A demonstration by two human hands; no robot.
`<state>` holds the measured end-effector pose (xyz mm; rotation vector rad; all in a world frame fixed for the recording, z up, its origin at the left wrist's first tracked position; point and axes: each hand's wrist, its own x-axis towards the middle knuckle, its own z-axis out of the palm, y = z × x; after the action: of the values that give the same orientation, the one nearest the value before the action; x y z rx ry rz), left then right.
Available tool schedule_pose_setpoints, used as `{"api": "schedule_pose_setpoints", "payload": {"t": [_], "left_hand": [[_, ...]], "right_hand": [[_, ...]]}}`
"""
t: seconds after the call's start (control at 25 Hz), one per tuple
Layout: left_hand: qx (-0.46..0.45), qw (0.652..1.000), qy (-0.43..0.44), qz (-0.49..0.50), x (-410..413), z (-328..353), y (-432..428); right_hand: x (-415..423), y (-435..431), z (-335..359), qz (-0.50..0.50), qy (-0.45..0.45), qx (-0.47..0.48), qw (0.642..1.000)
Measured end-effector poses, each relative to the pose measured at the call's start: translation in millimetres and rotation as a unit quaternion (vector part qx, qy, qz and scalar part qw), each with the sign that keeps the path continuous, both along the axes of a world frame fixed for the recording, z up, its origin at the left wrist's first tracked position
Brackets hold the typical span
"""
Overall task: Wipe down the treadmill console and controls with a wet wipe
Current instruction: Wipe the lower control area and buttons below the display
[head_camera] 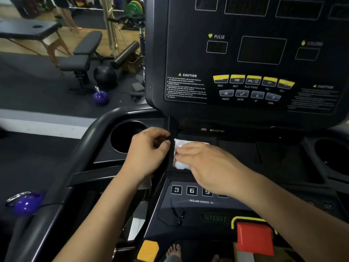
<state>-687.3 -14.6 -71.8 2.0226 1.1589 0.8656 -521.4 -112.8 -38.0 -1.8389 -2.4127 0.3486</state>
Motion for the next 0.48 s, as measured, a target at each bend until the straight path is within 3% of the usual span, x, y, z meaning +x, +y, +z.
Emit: {"api": "schedule_pose_setpoints", "payload": {"t": [0.16, 0.48], "left_hand": [[0.084, 0.995, 0.041, -0.017, 1, -1, -2], [0.020, 1.000, 0.018, 0.013, 0, 0, -10]], "right_hand": [[-2, 19, 5, -0.057, -0.016, 0.022, 0.998], [-4, 15, 4, -0.030, 0.000, 0.028, 0.999]]}}
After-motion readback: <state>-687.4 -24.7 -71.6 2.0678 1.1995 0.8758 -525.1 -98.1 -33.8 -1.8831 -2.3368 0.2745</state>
